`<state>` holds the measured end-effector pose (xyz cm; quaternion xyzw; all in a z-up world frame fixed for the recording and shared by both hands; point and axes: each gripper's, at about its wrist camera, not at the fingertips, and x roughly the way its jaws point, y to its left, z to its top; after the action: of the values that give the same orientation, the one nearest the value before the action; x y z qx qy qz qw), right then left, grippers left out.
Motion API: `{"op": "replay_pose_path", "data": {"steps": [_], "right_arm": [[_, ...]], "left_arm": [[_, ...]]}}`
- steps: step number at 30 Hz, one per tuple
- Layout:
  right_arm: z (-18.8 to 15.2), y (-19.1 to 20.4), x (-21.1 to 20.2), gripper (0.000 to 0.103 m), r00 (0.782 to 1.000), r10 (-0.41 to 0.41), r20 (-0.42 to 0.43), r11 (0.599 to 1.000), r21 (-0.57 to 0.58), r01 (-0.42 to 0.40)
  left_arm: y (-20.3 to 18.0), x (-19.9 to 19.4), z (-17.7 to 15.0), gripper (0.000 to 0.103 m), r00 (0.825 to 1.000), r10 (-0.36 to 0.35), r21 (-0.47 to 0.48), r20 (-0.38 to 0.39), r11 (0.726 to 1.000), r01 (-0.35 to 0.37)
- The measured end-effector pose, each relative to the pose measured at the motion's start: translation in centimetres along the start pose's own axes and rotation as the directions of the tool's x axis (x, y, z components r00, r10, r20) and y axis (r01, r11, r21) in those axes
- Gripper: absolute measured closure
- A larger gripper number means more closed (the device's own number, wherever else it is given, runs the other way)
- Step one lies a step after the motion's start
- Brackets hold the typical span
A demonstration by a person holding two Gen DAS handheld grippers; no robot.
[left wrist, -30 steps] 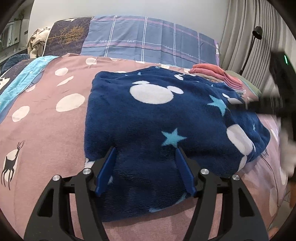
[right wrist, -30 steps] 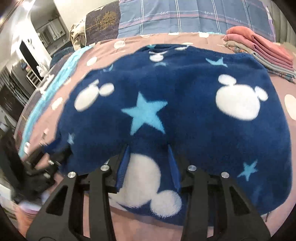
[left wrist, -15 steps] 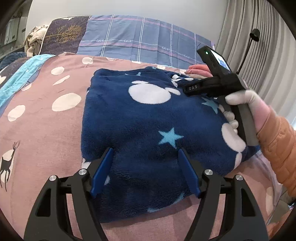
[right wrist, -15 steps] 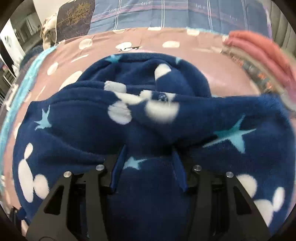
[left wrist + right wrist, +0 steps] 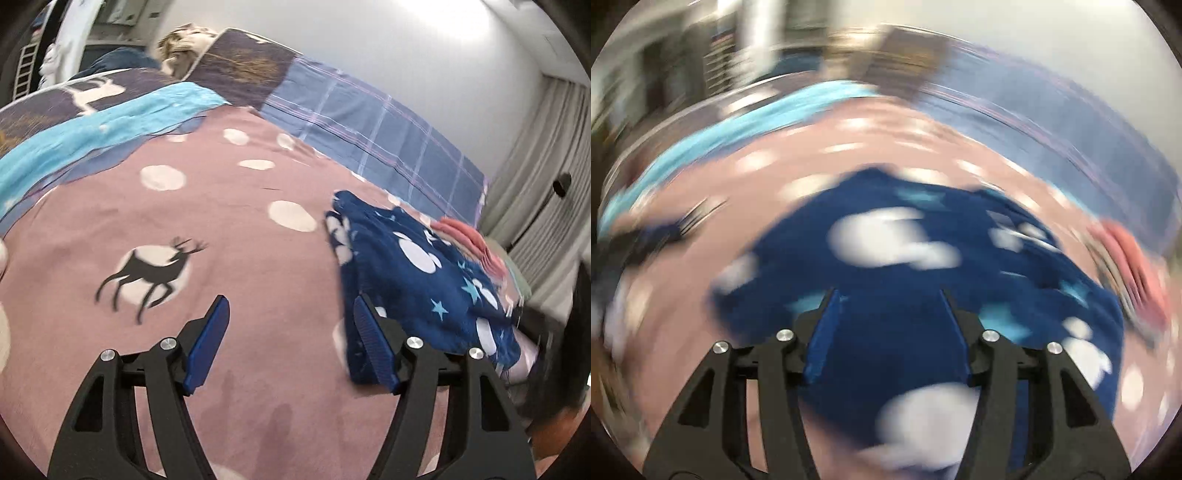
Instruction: Fold small clothes
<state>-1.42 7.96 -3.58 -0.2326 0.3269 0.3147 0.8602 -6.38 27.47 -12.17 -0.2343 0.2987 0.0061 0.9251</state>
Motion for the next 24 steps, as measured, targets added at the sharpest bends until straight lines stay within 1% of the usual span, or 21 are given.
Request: {"op": "replay_pose_path", "data": {"steps": [2, 3, 4, 5, 7, 8, 9, 10, 12, 14, 15, 16, 17, 18, 20, 22, 23, 24], "right_arm": [[-0.8, 4.9, 0.2, 0.042, 1.0, 0.002, 0.02, 0.99, -0.14, 0.0], [-1.2, 6.7, 0.7, 0.042, 1.0, -0.015, 0.021, 0.98, -0.2, 0.019], [-1.5, 8.8, 1.7, 0.042, 0.998, -0.06, 0.015, 0.962, -0.265, 0.062], [-1.7, 9.7, 2.4, 0.042, 0.995, -0.098, 0.013, 0.951, -0.292, 0.098], [-1.9, 10.9, 4.0, 0.042, 0.982, -0.19, 0.014, 0.924, -0.334, 0.184], [-1.7, 11.1, 5.1, 0.042, 0.97, -0.245, 0.014, 0.907, -0.35, 0.234], [-1.5, 11.2, 5.8, 0.042, 0.964, -0.267, 0.007, 0.9, -0.356, 0.252], [-1.2, 11.0, 6.2, 0.042, 0.962, -0.271, 0.006, 0.9, -0.351, 0.256], [-0.5, 11.0, 6.8, 0.042, 0.956, -0.292, 0.021, 0.89, -0.36, 0.28], [-0.4, 11.4, 7.3, 0.042, 0.95, -0.309, 0.04, 0.872, -0.387, 0.3], [-0.5, 11.5, 7.3, 0.043, 0.949, -0.312, 0.043, 0.87, -0.388, 0.303], [-0.5, 11.3, 7.3, 0.043, 0.951, -0.308, 0.039, 0.876, -0.379, 0.299], [-0.4, 11.1, 7.5, 0.045, 0.953, -0.302, 0.037, 0.882, -0.37, 0.294], [-0.5, 10.9, 7.5, 0.046, 0.955, -0.296, 0.035, 0.888, -0.357, 0.288], [-0.8, 10.7, 7.3, 0.048, 0.957, -0.287, 0.032, 0.899, -0.335, 0.281], [-0.9, 10.6, 7.2, 0.048, 0.961, -0.273, 0.041, 0.904, -0.331, 0.271], [-0.8, 10.5, 7.3, 0.048, 0.962, -0.272, 0.041, 0.903, -0.334, 0.269], [-0.6, 10.4, 7.6, 0.048, 0.963, -0.266, 0.038, 0.906, -0.332, 0.264]], "left_arm": [[0.2, -0.5, -0.1, 0.032, 1.0, -0.003, -0.011, 0.007, 1.0, 0.003], [0.1, -0.7, -0.1, 0.032, 1.0, -0.005, -0.009, 0.009, 1.0, 0.005], [0.1, -0.9, 0.0, 0.032, 1.0, -0.009, -0.007, 0.011, 1.0, 0.009], [0.1, -0.9, 0.0, 0.032, 1.0, -0.015, -0.007, 0.013, 1.0, 0.015], [0.0, -0.6, 0.5, 0.032, 0.999, -0.044, -0.012, 0.013, 0.999, 0.044], [0.3, -0.3, 0.7, 0.032, 0.996, -0.083, -0.02, 0.008, 0.996, 0.084], [0.5, 0.1, 1.0, 0.032, 0.993, -0.116, -0.026, 0.001, 0.993, 0.116], [0.7, 1.2, 1.7, 0.032, 0.986, -0.164, -0.044, -0.016, 0.986, 0.164], [0.8, 3.5, 2.9, 0.032, 0.979, -0.199, -0.072, -0.054, 0.978, 0.195], [0.4, 6.5, 4.4, 0.032, 0.958, -0.264, -0.087, -0.11, 0.963, 0.256], [0.1, 8.0, 5.0, 0.032, 0.945, -0.294, -0.094, -0.14, 0.954, 0.283], [-0.4, 9.8, 5.7, 0.032, 0.925, -0.334, -0.096, -0.178, 0.942, 0.322], [-1.2, 11.9, 6.3, 0.032, 0.895, -0.381, -0.094, -0.231, 0.924, 0.37], [-1.8, 13.4, 6.7, 0.032, 0.88, -0.393, -0.091, -0.266, 0.919, 0.384], [-3.1, 17.0, 7.1, 0.032, 0.859, -0.38, -0.078, -0.344, 0.923, 0.377], [-3.7, 19.6, 7.1, 0.032, 0.847, -0.362, -0.075, -0.389, 0.929, 0.362], [-4.0, 20.5, 7.3, 0.033, 0.846, -0.366, -0.073, -0.388, 0.927, 0.368], [-4.2, 20.9, 7.5, 0.048, 0.85, -0.369, -0.072, -0.376, 0.926, 0.37]]}}
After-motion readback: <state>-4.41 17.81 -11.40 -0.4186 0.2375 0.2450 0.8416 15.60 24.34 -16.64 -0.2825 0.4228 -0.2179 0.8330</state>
